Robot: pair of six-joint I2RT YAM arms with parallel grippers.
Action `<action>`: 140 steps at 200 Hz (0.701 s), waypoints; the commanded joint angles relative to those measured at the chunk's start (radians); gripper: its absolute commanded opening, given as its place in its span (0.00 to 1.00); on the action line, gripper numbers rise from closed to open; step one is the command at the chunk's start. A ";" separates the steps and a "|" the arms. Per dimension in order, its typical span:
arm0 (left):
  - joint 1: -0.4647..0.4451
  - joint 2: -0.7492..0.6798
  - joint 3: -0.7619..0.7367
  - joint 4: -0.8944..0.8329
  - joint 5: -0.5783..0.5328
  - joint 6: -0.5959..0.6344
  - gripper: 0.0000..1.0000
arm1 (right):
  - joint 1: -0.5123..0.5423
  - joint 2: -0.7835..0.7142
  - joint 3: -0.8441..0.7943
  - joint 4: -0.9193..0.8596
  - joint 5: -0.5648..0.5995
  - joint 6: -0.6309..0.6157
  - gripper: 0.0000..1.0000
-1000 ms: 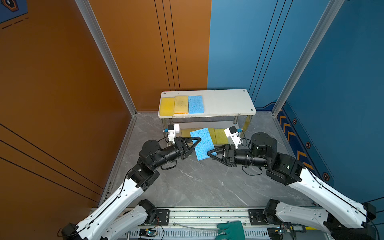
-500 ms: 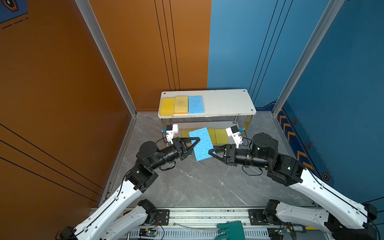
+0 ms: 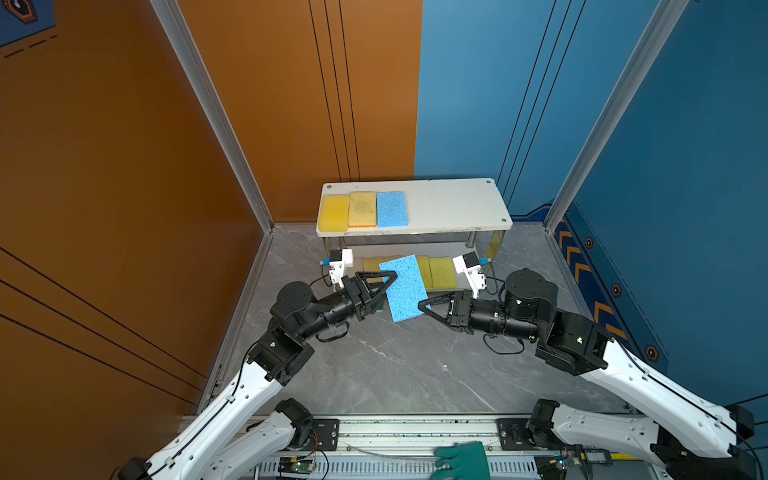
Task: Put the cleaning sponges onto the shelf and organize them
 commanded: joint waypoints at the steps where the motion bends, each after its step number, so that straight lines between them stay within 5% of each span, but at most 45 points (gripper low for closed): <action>1: 0.023 0.075 0.117 -0.070 0.014 0.073 0.56 | -0.055 -0.034 0.056 -0.042 0.023 -0.040 0.11; 64: -0.018 0.269 0.298 -0.086 -0.075 0.080 0.61 | -0.378 0.061 0.263 -0.162 -0.221 -0.021 0.08; 93: -0.048 0.333 0.368 -0.126 -0.091 0.081 0.61 | -0.427 0.140 0.364 -0.185 -0.280 -0.013 0.08; 140: -0.037 0.418 0.579 -0.444 -0.070 0.163 0.61 | -0.433 0.244 0.480 -0.187 -0.288 -0.025 0.07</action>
